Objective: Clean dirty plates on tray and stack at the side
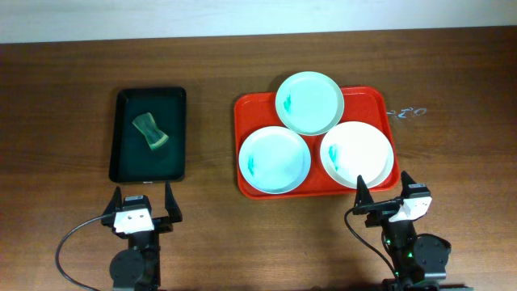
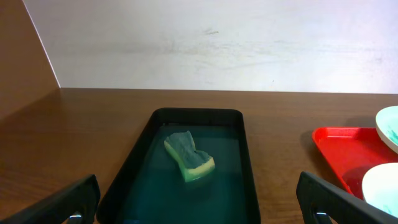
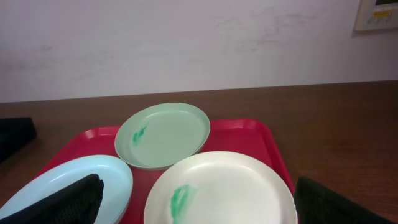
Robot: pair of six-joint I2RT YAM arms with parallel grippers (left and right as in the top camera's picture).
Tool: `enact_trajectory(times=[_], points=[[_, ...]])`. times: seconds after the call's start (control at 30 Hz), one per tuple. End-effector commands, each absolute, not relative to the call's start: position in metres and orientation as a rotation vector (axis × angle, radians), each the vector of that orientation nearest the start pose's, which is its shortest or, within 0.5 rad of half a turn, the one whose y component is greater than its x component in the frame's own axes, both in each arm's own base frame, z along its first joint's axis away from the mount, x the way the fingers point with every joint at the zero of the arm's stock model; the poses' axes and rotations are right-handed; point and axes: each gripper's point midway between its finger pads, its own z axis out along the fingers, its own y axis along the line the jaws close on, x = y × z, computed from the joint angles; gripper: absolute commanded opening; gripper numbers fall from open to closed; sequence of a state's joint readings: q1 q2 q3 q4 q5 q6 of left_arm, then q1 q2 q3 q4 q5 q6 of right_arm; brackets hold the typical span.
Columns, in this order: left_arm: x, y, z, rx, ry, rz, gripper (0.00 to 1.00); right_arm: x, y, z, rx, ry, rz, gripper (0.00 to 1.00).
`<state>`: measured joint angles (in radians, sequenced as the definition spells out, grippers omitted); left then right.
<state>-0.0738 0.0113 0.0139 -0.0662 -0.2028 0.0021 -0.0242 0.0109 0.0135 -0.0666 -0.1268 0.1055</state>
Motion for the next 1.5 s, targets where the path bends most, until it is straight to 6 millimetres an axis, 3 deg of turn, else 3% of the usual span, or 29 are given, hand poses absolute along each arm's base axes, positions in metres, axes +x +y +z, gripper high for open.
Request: enact_trajectory(times=[0.0,1.03,1.07,1.1,1.17,1.27,1.4,1.47], points=[[0.245,0.016,0.161,-0.101,1.63,0.102,0.99,0.245,0.015,0.159,0.015,1.639,0.164,0.98],[0.245,0.015,0.161,-0.098,1.63,0.098,0.99,0.245,0.016,0.159,0.015,1.639,0.164,0.98],[0.246,-0.018,0.16,0.024,1.636,-0.086,0.99,0.245,0.016,0.159,0.015,1.639,0.164,0.98],[0.218,-0.1,0.17,0.356,1.585,-0.556,0.99,0.245,0.016,0.159,0.015,1.639,0.164,0.98],[0.177,-0.142,0.199,0.655,1.394,-0.776,0.99,0.245,0.016,0.159,0.015,1.639,0.164,0.98],[0.152,-0.137,0.28,0.702,0.994,-0.635,0.99,0.245,0.016,0.159,0.015,1.639,0.164,0.98],[0.157,-0.107,0.352,0.502,0.934,-0.488,0.99,0.245,0.015,0.159,0.015,1.639,0.164,0.98],[0.171,-0.102,0.4,0.548,0.994,-0.322,0.99,0.245,0.016,0.159,0.015,1.639,0.164,0.98]])
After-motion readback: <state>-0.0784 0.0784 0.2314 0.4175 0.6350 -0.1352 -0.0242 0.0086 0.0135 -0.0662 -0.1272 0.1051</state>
